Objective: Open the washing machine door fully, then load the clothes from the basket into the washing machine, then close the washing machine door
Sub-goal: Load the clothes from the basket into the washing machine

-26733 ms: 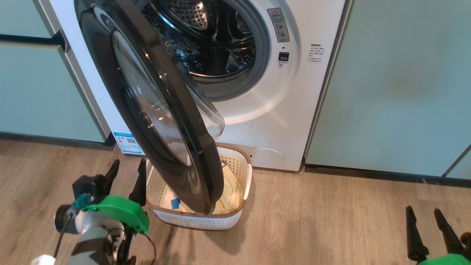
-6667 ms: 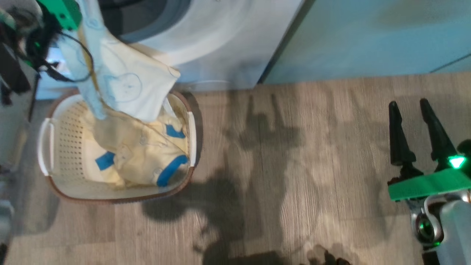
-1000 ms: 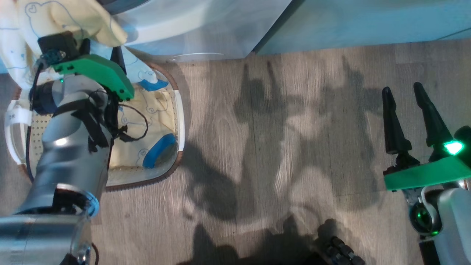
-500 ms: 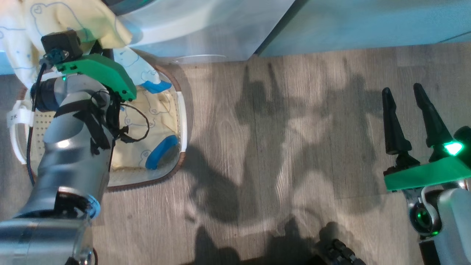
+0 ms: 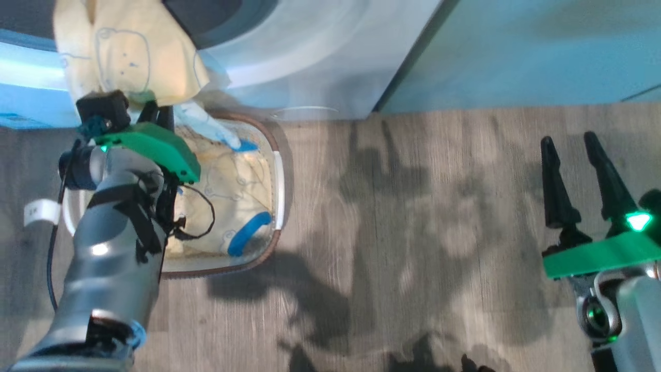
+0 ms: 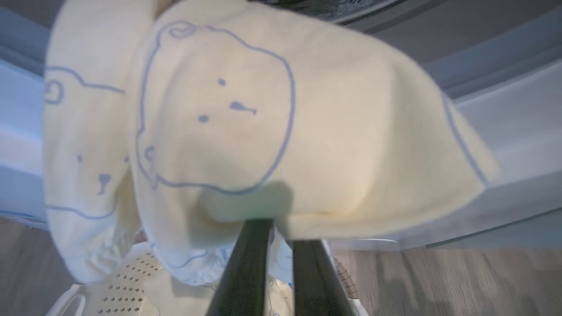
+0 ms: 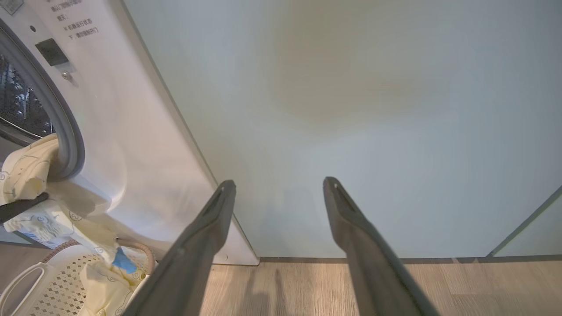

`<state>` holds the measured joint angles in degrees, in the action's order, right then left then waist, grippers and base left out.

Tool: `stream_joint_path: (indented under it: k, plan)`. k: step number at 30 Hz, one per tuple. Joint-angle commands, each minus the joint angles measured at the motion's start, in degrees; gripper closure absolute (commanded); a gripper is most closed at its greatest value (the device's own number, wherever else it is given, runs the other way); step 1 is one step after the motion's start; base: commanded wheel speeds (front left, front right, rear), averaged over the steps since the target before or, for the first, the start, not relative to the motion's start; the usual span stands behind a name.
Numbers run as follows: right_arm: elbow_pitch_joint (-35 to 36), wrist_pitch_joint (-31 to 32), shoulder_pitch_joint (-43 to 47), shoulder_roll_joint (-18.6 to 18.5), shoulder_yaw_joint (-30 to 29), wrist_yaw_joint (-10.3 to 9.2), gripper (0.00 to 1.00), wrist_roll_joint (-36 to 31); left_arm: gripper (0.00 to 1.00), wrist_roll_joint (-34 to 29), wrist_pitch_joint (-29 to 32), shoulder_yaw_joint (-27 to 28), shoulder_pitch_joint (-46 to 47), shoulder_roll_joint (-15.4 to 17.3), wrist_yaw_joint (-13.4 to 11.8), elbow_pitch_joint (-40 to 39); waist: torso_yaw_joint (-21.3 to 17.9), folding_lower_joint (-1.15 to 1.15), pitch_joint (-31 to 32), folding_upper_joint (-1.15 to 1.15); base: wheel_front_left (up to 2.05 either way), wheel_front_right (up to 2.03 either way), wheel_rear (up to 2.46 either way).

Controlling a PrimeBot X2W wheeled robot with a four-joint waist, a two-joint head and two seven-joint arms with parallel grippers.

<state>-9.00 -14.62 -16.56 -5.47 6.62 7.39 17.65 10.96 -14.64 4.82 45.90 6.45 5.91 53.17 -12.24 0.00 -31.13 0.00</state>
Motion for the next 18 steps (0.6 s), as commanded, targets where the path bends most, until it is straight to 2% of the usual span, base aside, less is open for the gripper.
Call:
stream_joint_path:
  k: [1, 11, 18]
  plan:
    - [1.2, -0.4, 1.5, -1.1, 0.5, 0.1, 0.0, 0.4, 1.0, -0.6, -0.4, 1.1, -1.2, 1.8, 0.1, -2.6, 1.0, 0.0, 1.8, 0.0, 0.0, 0.0, 0.0]
    - [0.9, -0.4, 4.0, -1.2, 0.1, 0.1, 0.0, 0.5, 1.0, -1.3, -0.4, 1.9, -7.1, 1.8, 0.7, -9.5, 2.4, 0.0, 6.7, 0.0, 0.0, 0.0, 0.0]
    - [1.1, -0.4, 4.4, -1.1, 0.2, 0.1, 0.0, 0.7, 1.0, -2.3, -0.4, 0.9, -6.4, 4.3, 1.0, -12.4, 2.4, 0.0, 7.2, 0.0, 0.0, 0.0, 0.0]
